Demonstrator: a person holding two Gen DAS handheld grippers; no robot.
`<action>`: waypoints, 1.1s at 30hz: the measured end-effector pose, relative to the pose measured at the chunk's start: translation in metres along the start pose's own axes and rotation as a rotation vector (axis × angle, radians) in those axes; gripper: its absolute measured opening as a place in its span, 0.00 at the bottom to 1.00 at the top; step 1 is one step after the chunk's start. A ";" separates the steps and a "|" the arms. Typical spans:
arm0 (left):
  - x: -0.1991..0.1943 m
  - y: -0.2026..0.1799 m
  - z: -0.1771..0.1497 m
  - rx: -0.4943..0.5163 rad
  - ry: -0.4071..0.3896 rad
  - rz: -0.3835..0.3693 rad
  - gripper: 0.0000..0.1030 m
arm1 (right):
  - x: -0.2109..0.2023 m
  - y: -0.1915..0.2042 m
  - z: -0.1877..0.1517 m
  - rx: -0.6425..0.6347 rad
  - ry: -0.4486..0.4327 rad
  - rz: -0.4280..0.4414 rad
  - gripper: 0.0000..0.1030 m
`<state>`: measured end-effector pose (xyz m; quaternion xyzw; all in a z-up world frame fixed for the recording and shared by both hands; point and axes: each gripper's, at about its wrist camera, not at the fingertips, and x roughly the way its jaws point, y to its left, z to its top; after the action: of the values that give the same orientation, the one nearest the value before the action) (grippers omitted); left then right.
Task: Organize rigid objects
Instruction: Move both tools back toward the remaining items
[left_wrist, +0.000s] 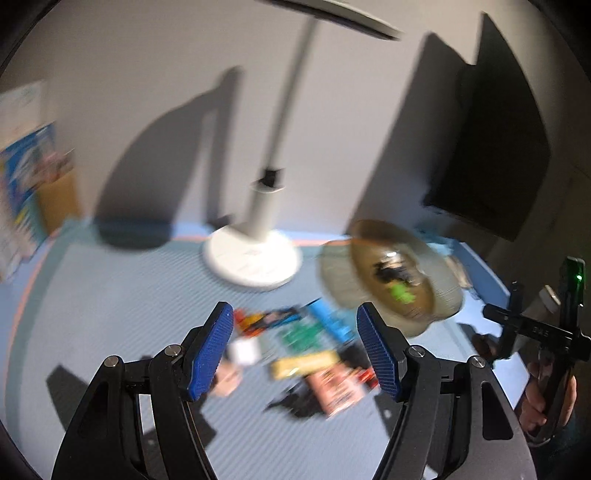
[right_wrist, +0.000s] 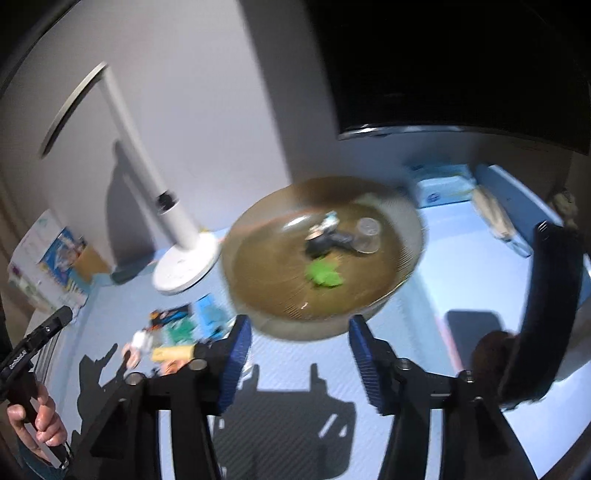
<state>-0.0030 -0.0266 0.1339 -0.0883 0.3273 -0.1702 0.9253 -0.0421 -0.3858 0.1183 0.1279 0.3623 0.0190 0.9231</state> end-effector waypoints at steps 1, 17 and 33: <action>-0.002 0.010 -0.008 -0.013 0.012 0.011 0.66 | 0.005 0.008 -0.010 -0.010 0.013 0.016 0.56; 0.039 0.053 -0.104 -0.054 0.210 0.097 0.66 | 0.095 0.060 -0.092 -0.125 0.156 0.020 0.56; 0.060 0.043 -0.080 0.010 0.245 0.187 0.66 | 0.099 0.059 -0.082 -0.118 0.192 0.027 0.56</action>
<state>0.0010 -0.0135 0.0257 -0.0316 0.4437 -0.0944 0.8906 -0.0209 -0.2979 0.0100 0.0758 0.4455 0.0651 0.8897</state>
